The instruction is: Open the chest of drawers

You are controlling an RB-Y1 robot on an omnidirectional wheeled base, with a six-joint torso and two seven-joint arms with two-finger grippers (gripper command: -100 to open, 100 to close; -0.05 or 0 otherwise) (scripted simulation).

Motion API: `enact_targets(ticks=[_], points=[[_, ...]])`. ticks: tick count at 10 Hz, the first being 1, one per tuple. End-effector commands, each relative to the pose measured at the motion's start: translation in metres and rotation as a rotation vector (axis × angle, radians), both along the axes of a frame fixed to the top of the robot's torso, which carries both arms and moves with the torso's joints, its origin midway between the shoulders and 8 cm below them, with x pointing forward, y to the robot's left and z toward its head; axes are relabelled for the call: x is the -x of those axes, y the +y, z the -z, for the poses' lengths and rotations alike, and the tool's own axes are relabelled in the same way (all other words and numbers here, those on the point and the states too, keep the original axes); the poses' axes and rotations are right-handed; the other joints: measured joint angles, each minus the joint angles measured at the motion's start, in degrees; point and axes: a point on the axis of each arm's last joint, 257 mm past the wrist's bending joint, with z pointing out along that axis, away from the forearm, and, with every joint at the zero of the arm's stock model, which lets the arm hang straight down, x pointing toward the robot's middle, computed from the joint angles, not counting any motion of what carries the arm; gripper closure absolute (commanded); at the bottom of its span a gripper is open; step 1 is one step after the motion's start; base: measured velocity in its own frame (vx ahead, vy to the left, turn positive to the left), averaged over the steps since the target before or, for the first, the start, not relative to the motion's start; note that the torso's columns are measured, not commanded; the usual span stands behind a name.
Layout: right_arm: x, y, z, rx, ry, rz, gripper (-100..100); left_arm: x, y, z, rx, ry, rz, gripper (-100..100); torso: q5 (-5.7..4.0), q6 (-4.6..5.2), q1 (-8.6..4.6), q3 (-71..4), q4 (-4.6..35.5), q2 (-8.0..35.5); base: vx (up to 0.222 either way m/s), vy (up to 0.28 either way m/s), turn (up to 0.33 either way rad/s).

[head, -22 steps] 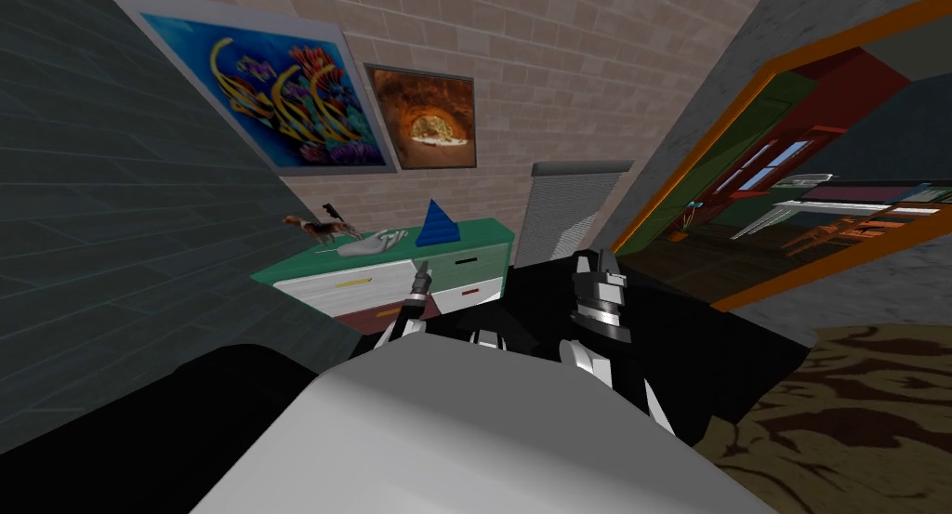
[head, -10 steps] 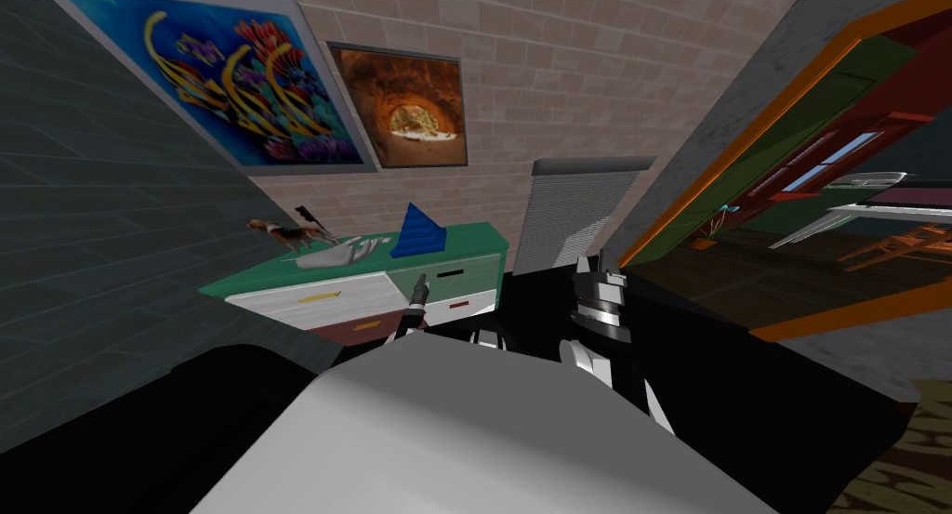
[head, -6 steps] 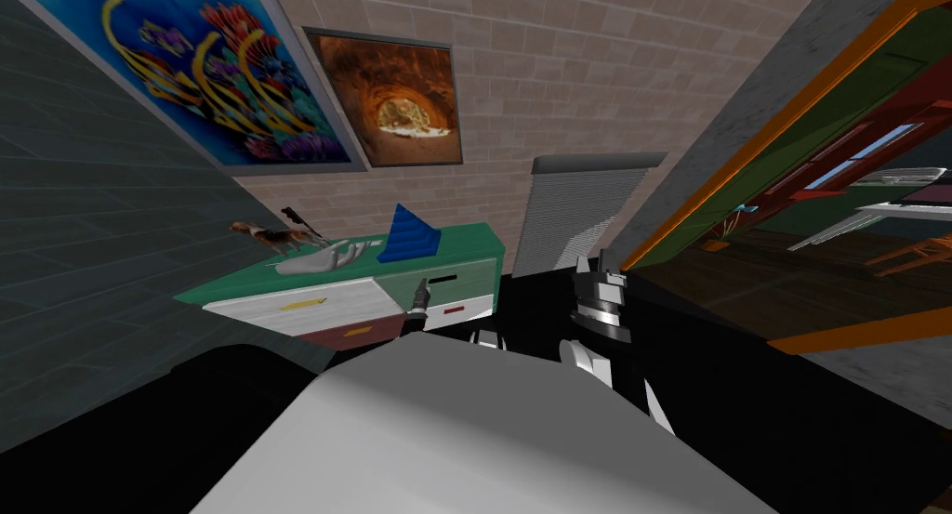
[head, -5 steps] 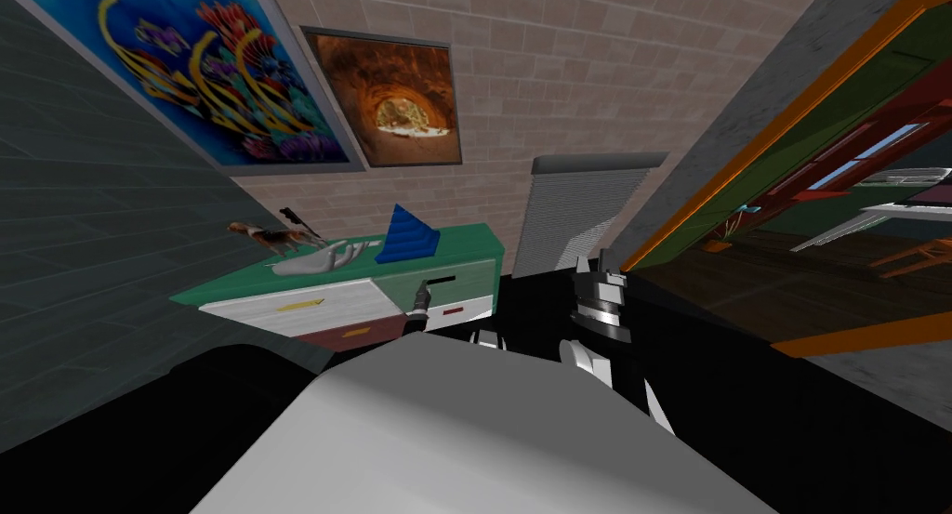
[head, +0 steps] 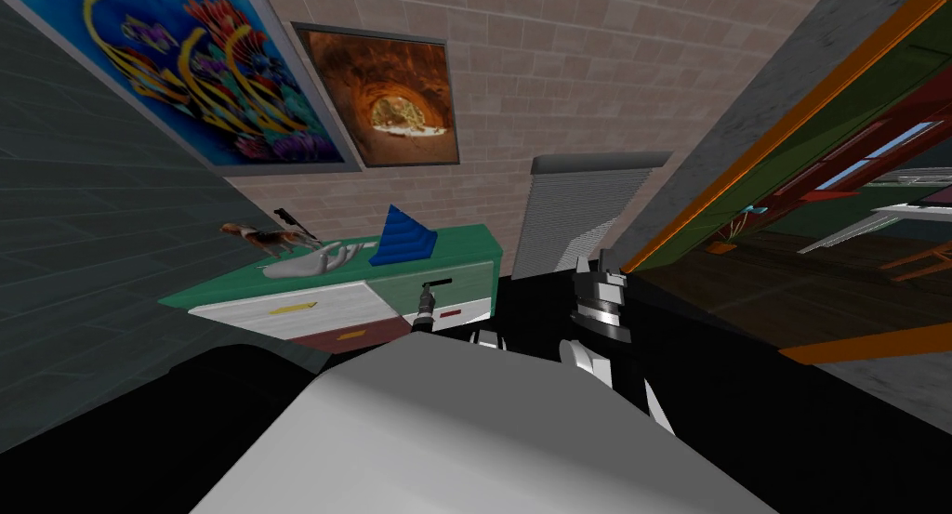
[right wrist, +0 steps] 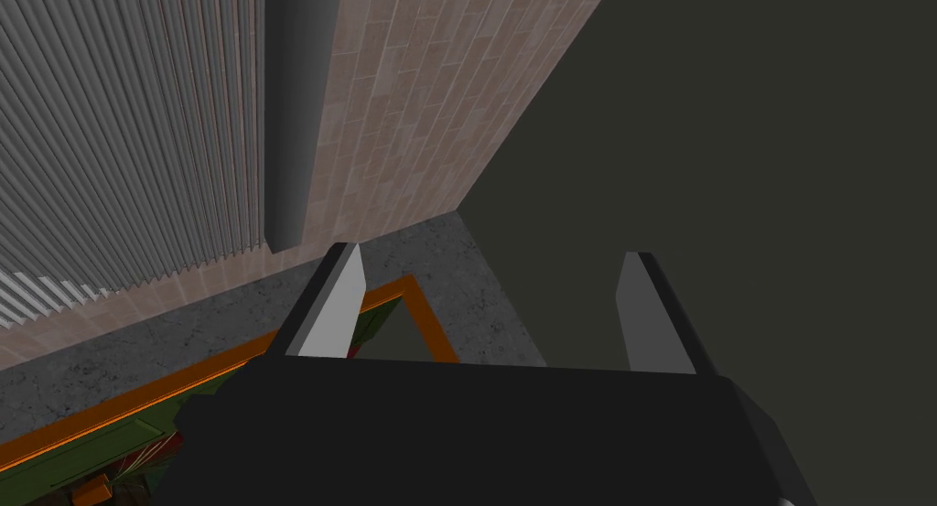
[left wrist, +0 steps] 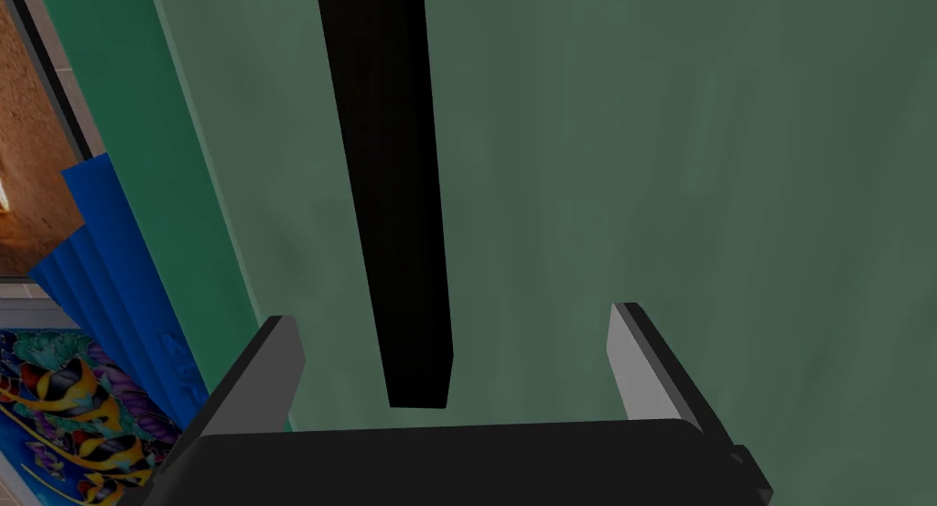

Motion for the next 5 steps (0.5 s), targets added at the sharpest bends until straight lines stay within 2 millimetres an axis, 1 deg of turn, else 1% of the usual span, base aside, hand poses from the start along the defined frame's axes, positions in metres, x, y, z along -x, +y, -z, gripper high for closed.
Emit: enact_targets(ticks=[1, 2, 3, 4, 5], points=[[0.0, 0.0, 0.0, 0.0, 0.0, 0.0, 0, -0.0028, 0.0021, -0.0043, -0.002, -0.003, -0.001, -100, 0.0, 0.01, 0.01, -0.1, 0.0, -0.2, 0.041, 0.008, -0.004], [0.0, 0.0, 0.0, 0.0, 0.0, 0.0, 0, -0.0033, 0.0024, -0.0045, -0.001, -0.001, -0.001, 100, 0.0, 0.0, -0.04, -0.1, 0.0, -0.1, 0.006, 0.002, 0.001], [0.0, 0.0, 0.0, 0.0, 0.0, 0.0, 0, -0.0015, 0.0017, -0.0064, -0.002, -0.002, 0.0, 100, -0.02, 0.0, -0.09, 0.0, 0.0, 0.0, -0.076, -0.034, 0.019], [0.0, 0.0001, -0.0001, 0.0, 0.0, 0.0, 0, -0.0008, 0.0014, -0.007, -0.002, -0.003, 0.001, 100, 0.28, 0.07, -0.05, 0.1, -0.3, 0.0, -0.162, -0.063, 0.008], [-0.0001, 0.0001, -0.0001, 0.0, 0.0, 0.0, 0, 0.0004, 0.001, -0.0083, -0.002, -0.003, 0.001, 100, 0.22, 0.08, -0.02, 0.1, -0.2, 0.0, -0.167, -0.071, 0.008]])
